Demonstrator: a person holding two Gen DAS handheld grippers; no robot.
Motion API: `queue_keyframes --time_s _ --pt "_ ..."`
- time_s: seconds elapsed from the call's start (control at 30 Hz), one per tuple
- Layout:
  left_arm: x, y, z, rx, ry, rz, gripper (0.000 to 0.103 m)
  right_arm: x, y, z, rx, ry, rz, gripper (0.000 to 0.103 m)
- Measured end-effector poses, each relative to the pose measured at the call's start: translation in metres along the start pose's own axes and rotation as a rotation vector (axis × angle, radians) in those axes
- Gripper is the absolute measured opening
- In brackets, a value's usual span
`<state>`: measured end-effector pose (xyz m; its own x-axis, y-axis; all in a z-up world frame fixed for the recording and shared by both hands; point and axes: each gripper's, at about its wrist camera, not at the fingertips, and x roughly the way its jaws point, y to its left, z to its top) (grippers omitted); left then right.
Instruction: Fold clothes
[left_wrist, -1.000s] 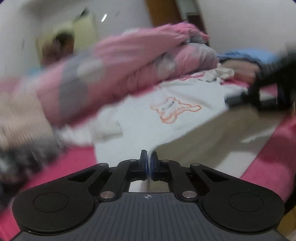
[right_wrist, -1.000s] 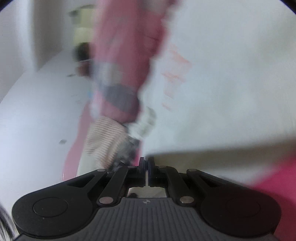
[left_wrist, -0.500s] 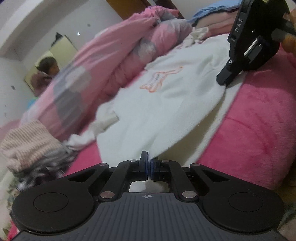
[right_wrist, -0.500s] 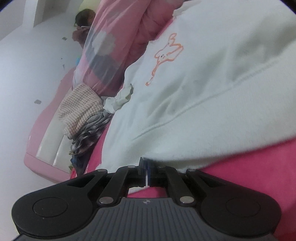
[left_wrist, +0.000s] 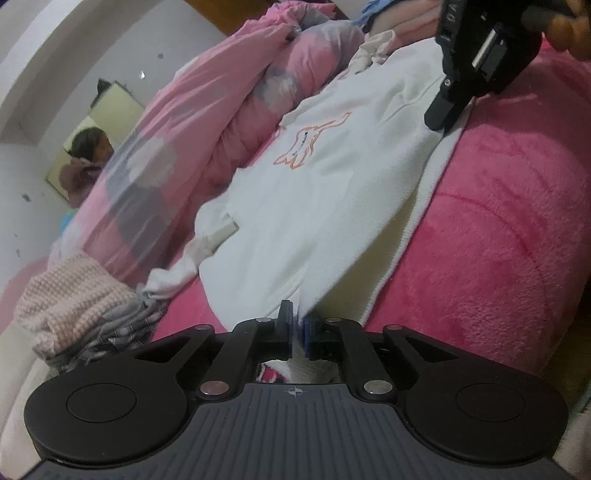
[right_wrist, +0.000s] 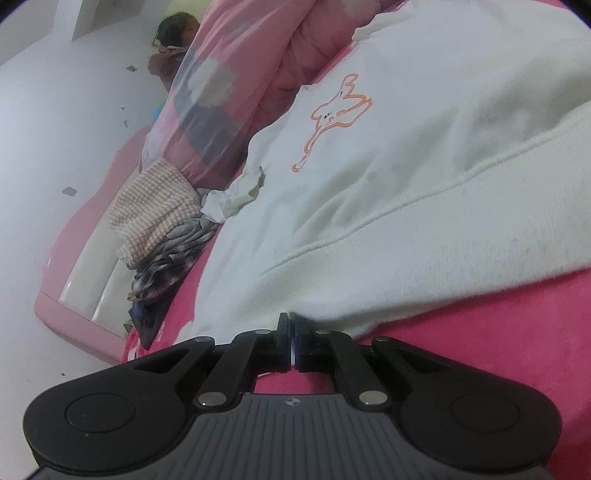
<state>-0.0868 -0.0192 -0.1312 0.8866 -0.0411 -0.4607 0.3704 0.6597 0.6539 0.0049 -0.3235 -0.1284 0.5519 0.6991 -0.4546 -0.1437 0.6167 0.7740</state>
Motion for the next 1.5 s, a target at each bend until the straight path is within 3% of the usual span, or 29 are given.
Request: queue_keyframes --time_s 0.1,0.17,0.3,0.4,0.47,0.57,0.8,0.87,1.17,1.23,1.37,1.5 --pt "-0.007 0.017 -0.001 -0.077 0.025 -0.055 0.029 -0.001 -0.002 -0.001 0.006 -0.001 0.001 0.001" --pt "-0.013 0.038 -0.004 -0.182 0.046 -0.125 0.036 -0.001 -0.004 -0.001 0.016 -0.001 0.006 0.001" --pt "-0.023 0.090 -0.015 -0.463 0.048 -0.245 0.038 0.001 -0.007 -0.002 0.027 -0.001 0.015 0.001" --pt "-0.019 0.124 -0.023 -0.693 0.015 -0.285 0.039 0.002 -0.007 -0.001 0.030 -0.001 0.019 0.001" --pt "-0.007 0.133 -0.020 -0.758 0.007 -0.300 0.039 0.002 -0.006 -0.001 0.030 0.000 0.020 0.001" --pt "0.010 0.135 -0.010 -0.778 -0.001 -0.312 0.039 0.002 -0.005 -0.001 0.027 -0.002 0.013 0.001" --pt "0.011 0.167 -0.019 -0.974 -0.092 -0.386 0.039 0.002 -0.004 -0.002 0.033 -0.009 0.000 0.001" --pt "0.014 0.165 -0.019 -0.945 -0.065 -0.386 0.039 0.003 -0.006 -0.002 0.040 -0.009 0.004 0.001" --pt "0.078 0.096 0.022 -0.593 0.122 -0.520 0.039 0.005 -0.007 -0.001 0.049 -0.006 0.000 0.001" --pt "0.100 0.094 0.021 -0.598 0.178 -0.493 0.039 0.005 -0.006 -0.002 0.048 -0.009 -0.006 0.001" --pt "0.124 0.107 0.022 -0.648 0.183 -0.424 0.038 0.005 -0.004 -0.004 0.039 -0.014 -0.016 0.001" --pt "0.140 0.105 0.023 -0.602 0.150 -0.365 0.038 0.005 -0.006 -0.005 0.046 -0.020 -0.012 0.000"
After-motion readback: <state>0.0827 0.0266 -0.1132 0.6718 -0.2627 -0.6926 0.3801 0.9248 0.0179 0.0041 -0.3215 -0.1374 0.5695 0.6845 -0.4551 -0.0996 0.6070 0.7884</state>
